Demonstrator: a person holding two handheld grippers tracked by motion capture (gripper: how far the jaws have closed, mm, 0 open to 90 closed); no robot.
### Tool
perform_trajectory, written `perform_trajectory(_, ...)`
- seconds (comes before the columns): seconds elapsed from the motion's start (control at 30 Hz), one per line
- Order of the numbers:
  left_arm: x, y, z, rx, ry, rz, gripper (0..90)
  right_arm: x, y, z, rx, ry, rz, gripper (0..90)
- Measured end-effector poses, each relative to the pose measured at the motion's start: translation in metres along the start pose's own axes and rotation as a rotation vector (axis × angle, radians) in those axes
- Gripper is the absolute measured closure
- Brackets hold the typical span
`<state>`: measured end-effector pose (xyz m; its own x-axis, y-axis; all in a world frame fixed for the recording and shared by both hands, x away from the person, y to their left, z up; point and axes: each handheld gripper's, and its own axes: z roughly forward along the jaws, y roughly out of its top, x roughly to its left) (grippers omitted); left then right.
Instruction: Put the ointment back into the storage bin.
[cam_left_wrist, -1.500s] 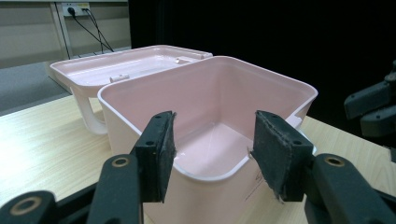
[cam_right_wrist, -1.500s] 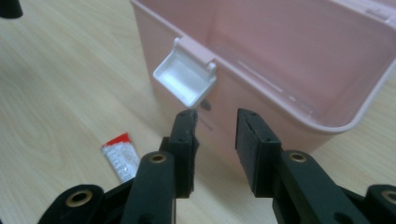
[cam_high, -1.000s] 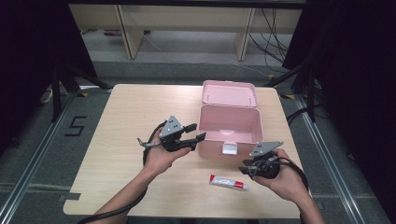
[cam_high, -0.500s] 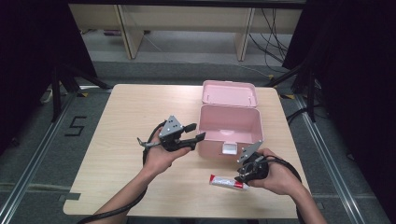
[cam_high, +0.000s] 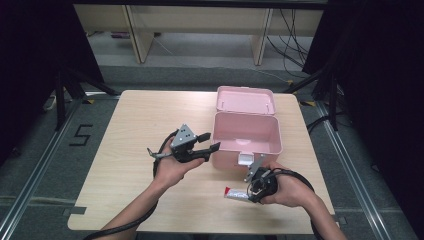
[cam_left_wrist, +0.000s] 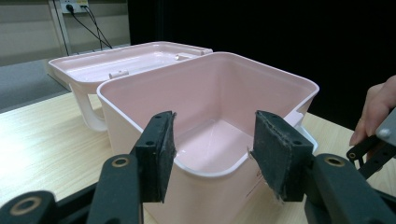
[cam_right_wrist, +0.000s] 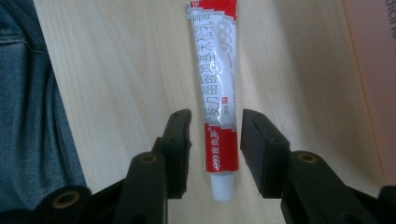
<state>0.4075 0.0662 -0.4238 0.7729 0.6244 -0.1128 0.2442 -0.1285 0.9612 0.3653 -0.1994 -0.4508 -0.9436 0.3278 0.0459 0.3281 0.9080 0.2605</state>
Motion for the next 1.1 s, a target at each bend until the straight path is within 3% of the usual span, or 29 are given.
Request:
perform_trajectory(0.07, 0.0, -0.001, 0.001, -0.007, -0.003, -0.004, 47.8, -0.001, 0.001, 0.001, 0.05, -0.029, -0.019, 63.7)
perform_trajectory(0.13, 0.001, -0.001, 0.001, -0.01, -0.006, -0.005, 47.8, -0.002, 0.003, 0.001, 0.059, -0.023, -0.031, 63.7)
perform_trajectory(0.17, 0.001, -0.001, 0.001, -0.01, -0.007, -0.006, 47.7, -0.001, 0.004, 0.001, 0.069, -0.024, -0.008, 63.6)
perform_trajectory(0.23, 0.001, -0.001, 0.001, -0.01, -0.008, -0.001, 47.7, -0.002, 0.006, 0.004, 0.07, -0.018, -0.038, 63.4)
perform_trajectory(0.27, 0.001, -0.001, 0.001, -0.01, -0.009, -0.001, 47.8, -0.001, 0.006, 0.005, 0.062, -0.003, -0.011, 63.4)
perform_trajectory(0.37, 0.001, 0.0, 0.0, 0.0, 0.002, -0.003, 47.8, -0.001, 0.008, 0.006, 0.071, -0.006, -0.003, 63.4)
perform_trajectory(0.5, 0.001, -0.001, 0.0, -0.001, 0.003, -0.005, 47.8, -0.003, 0.01, 0.009, 0.109, -0.03, -0.039, 63.4)
perform_trajectory(0.57, 0.001, -0.001, 0.001, 0.003, 0.006, -0.008, 47.7, -0.001, 0.01, 0.011, 0.09, -0.003, 0.003, 63.5)
perform_trajectory(0.6, 0.001, -0.001, 0.001, 0.003, 0.006, -0.009, 47.7, -0.003, 0.01, 0.011, 0.102, -0.021, -0.017, 63.7)
perform_trajectory(0.7, 0.002, -0.002, 0.001, 0.005, 0.006, -0.011, 47.7, -0.004, 0.01, 0.015, 0.08, -0.01, -0.024, 63.7)
perform_trajectory(0.9, 0.002, -0.002, 0.002, 0.003, 0.005, -0.012, 47.7, -0.005, 0.013, 0.02, 0.098, -0.014, -0.058, 64.7)
perform_trajectory(0.97, 0.002, -0.002, 0.002, 0.005, 0.005, -0.012, 47.7, -0.004, 0.014, 0.02, 0.111, -0.016, -0.045, 65.3)
perform_trajectory(1.03, 0.002, -0.002, 0.001, 0.005, 0.005, -0.009, 47.7, -0.005, 0.016, 0.022, 0.119, -0.015, -0.075, 65.9)
perform_trajectory(1.1, 0.002, -0.001, 0.001, 0.004, 0.005, -0.009, 47.7, -0.003, 0.017, 0.023, 0.134, -0.026, -0.062, 66.6)
